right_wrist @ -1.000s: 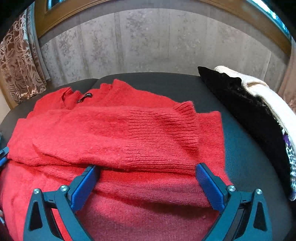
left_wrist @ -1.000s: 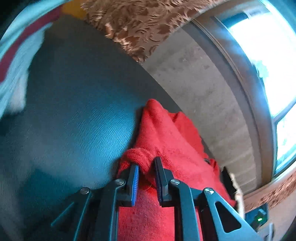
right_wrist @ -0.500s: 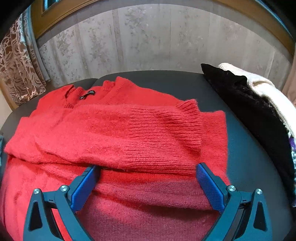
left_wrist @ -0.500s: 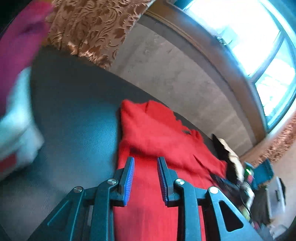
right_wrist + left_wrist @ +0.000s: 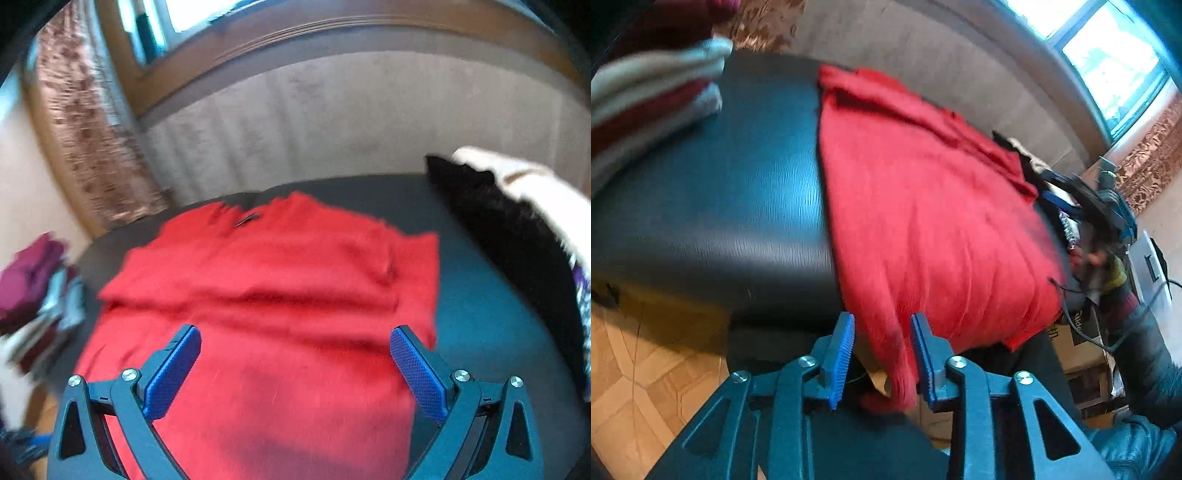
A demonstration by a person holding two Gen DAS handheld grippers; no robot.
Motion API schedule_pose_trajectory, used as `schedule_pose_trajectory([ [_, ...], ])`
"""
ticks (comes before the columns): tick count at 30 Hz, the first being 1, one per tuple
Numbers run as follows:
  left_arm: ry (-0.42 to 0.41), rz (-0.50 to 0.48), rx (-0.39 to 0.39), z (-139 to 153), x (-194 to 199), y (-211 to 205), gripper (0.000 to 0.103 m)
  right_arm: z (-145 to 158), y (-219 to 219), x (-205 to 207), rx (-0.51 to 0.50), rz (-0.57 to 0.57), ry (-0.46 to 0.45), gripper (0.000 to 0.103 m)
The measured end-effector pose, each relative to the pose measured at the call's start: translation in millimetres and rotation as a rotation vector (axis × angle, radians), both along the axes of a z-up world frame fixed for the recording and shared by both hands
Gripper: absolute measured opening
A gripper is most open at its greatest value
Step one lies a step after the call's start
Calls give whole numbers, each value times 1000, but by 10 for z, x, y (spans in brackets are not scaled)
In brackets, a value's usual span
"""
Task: Fold clothes
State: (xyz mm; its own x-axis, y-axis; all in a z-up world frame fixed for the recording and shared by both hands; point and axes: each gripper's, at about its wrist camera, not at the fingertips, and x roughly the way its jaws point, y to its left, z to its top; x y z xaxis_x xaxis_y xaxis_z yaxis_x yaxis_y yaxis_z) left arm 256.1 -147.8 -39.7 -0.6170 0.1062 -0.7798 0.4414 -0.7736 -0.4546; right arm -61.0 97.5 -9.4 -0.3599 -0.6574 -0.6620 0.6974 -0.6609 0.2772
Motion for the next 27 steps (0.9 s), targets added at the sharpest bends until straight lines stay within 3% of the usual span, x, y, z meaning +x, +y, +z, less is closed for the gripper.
schedule_pose_trajectory([
  [2,-16,-23,68,-113,-64,53,45,-21,222,99,5,20,-31,103],
  [6,-56,-56,21,-256,-234,223,45,-138,838,277,27,-12,-71,103],
  [10,-133,-53,55,-476,-354,222,45,-381,1238,399,30,-34,-165,103],
  [14,-206,-50,121,-661,-399,205,45,-432,1221,629,19,21,-153,103],
  [20,-151,-61,169,-574,-421,185,43,-458,1092,982,6,109,-121,100],
  [22,-142,-50,161,-557,-410,183,38,-459,1029,1057,15,120,-110,92],
  [23,-129,-51,162,-540,-395,182,26,-461,1014,1068,25,115,-106,81],
  [24,-117,-61,158,-504,-375,183,9,-463,998,1079,34,110,-102,65],
  [27,-79,-87,162,-389,-302,172,6,-480,1026,1056,30,90,-139,32],
])
